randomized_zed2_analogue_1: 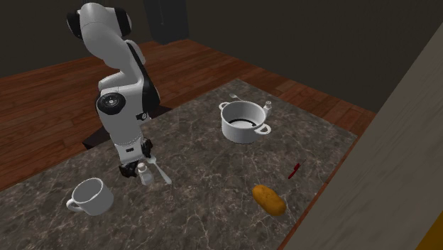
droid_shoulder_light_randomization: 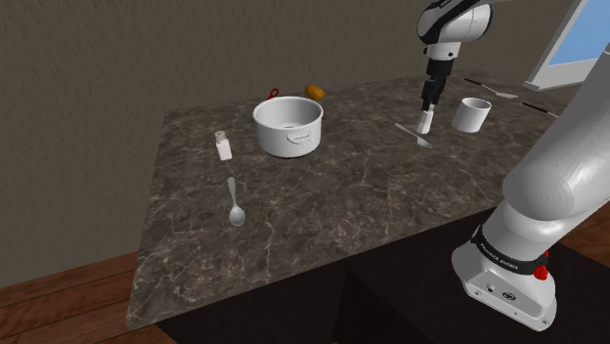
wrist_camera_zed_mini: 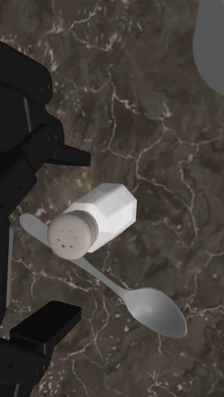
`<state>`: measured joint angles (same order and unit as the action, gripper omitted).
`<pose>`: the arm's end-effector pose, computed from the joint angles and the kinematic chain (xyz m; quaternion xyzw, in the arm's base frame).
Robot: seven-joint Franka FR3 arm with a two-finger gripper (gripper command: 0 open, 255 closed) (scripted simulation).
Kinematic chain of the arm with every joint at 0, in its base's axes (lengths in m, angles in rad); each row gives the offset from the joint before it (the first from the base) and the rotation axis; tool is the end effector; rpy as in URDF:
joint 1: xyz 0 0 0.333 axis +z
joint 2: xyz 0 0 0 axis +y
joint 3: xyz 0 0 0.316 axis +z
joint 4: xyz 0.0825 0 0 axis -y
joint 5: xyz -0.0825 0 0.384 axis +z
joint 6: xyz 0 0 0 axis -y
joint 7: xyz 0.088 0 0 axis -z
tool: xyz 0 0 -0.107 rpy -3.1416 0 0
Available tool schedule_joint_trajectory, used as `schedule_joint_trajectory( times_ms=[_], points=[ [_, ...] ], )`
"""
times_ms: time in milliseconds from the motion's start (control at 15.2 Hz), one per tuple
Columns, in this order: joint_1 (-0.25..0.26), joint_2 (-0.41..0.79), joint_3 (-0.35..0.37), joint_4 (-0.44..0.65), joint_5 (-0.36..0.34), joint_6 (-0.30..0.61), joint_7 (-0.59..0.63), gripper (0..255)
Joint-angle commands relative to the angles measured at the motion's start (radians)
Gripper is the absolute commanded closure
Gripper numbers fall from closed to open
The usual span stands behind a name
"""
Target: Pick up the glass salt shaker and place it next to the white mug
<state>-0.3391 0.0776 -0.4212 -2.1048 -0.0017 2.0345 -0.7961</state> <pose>0.3922 -0.3705 0.3735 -0.9972 -0.0177 0.0618 0.0377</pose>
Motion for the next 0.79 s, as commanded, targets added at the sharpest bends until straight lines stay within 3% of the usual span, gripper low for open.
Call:
schedule_joint_trajectory(
  times_ms=[0,264,726],
  points=[
    [0.000,0.000,0.000,0.000,0.000,0.000,0.000,0],
    [0.004,-0.031,0.001,0.097,-0.013,-0.126,0.010,0],
    [0.004,-0.031,0.001,0.097,-0.013,-0.126,0.010,0]
  ],
)
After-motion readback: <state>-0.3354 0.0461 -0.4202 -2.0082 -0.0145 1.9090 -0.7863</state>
